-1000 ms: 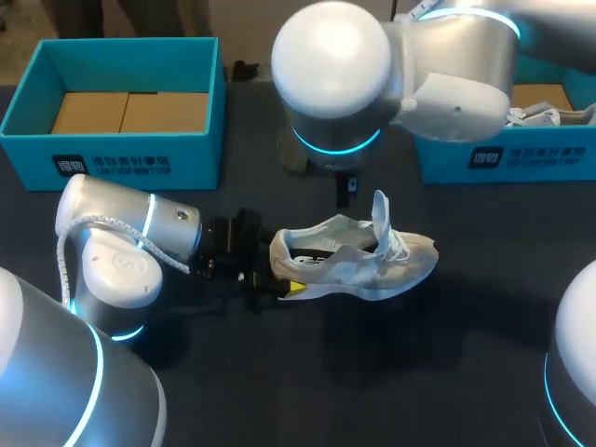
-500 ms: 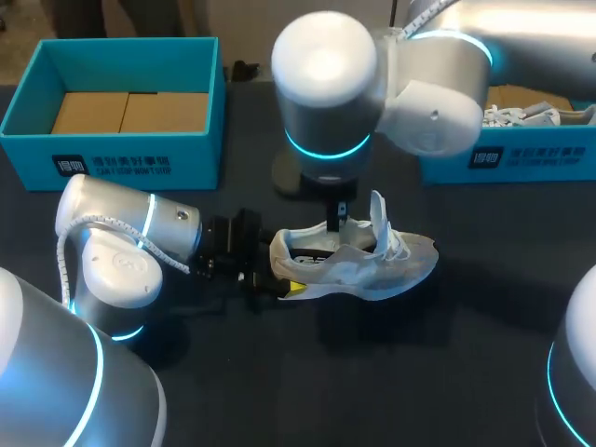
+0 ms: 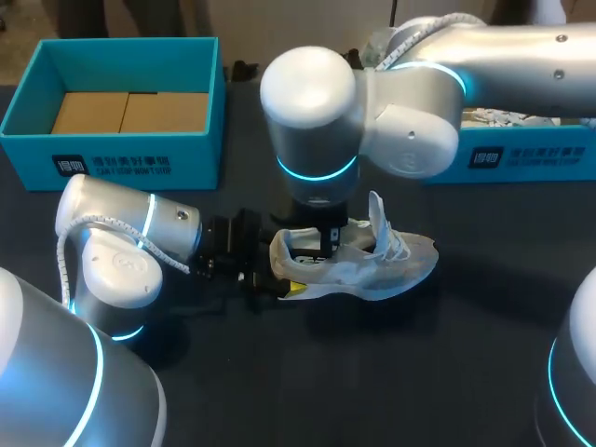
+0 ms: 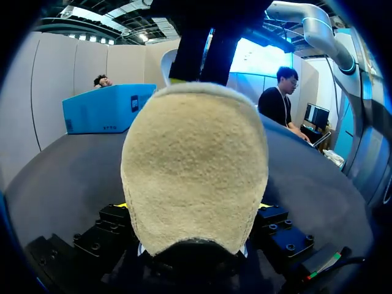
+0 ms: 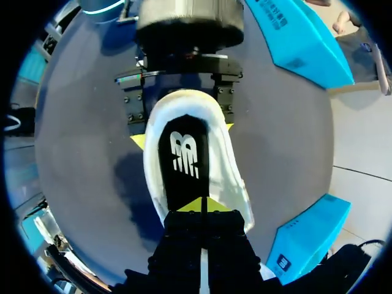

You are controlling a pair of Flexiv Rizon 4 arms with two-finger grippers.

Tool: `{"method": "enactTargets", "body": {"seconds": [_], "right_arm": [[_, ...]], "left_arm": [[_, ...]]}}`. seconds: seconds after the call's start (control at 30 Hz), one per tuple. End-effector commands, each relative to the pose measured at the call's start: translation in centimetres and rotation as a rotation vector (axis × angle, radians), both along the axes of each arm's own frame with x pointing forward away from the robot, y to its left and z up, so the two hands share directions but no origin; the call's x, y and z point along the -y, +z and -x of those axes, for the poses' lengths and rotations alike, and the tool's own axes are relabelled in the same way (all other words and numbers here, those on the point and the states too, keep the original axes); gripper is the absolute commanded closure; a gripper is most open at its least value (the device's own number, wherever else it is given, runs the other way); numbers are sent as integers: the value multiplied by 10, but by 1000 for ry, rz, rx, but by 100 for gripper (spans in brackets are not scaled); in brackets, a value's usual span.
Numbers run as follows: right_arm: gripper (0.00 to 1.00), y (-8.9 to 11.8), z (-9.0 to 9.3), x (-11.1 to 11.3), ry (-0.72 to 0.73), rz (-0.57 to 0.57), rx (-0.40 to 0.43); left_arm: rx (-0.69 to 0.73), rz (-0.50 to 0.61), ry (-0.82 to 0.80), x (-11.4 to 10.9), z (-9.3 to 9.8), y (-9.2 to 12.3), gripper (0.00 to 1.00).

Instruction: Take the shoe out of the shoebox, open the shoe tongue, remove and reinsert the insole, then place the shoe into the shoebox

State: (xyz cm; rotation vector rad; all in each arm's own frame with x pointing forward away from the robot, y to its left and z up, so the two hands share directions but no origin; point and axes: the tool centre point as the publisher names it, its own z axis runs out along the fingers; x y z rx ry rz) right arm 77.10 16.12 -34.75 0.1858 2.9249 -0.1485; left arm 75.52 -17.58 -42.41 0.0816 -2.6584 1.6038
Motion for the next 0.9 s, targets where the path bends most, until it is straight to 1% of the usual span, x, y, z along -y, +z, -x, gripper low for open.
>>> {"method": "enactTargets", "body": {"seconds": [0.03,0.27,0.33,0.5,0.53,0.57,0.6,0.63,0.67,0.7,0.8,0.87,0.9], "right_arm": [[100,-16,-6,1,0,-5,-24],[100,-26,-6,5,11,-28,-72],[100,-26,-5,5,15,-57,-78],[100,-27,-7,7,36,-55,-91],[90,-28,-7,7,41,-55,-95],[76,-28,-8,7,41,-54,-96],[73,-29,-8,8,43,-52,-98],[68,-29,-9,8,44,-52,-99],[60,-30,-9,7,44,-53,-99],[56,-30,-9,7,46,-56,-101],[63,-32,-10,5,46,-62,-102],[63,-34,-11,3,42,-73,-107],[66,-34,-11,2,42,-74,-108]], "left_arm": [[-1,-2,-2,1,2,-3,100],[-1,-2,-2,1,2,-3,100],[-1,-2,-2,1,2,-3,100],[-1,-2,-2,1,2,-3,100],[-1,-2,-2,1,2,-3,100],[-1,-2,-2,1,2,-3,100],[-1,-2,-2,1,2,-3,100],[-1,-2,-2,1,2,-3,100],[-1,-2,-2,1,2,-3,100],[-1,-2,-2,1,2,-3,100],[-1,-2,-2,1,2,-3,100],[-1,-2,-2,1,2,-3,100],[-1,-2,-2,1,2,-3,100]]}}
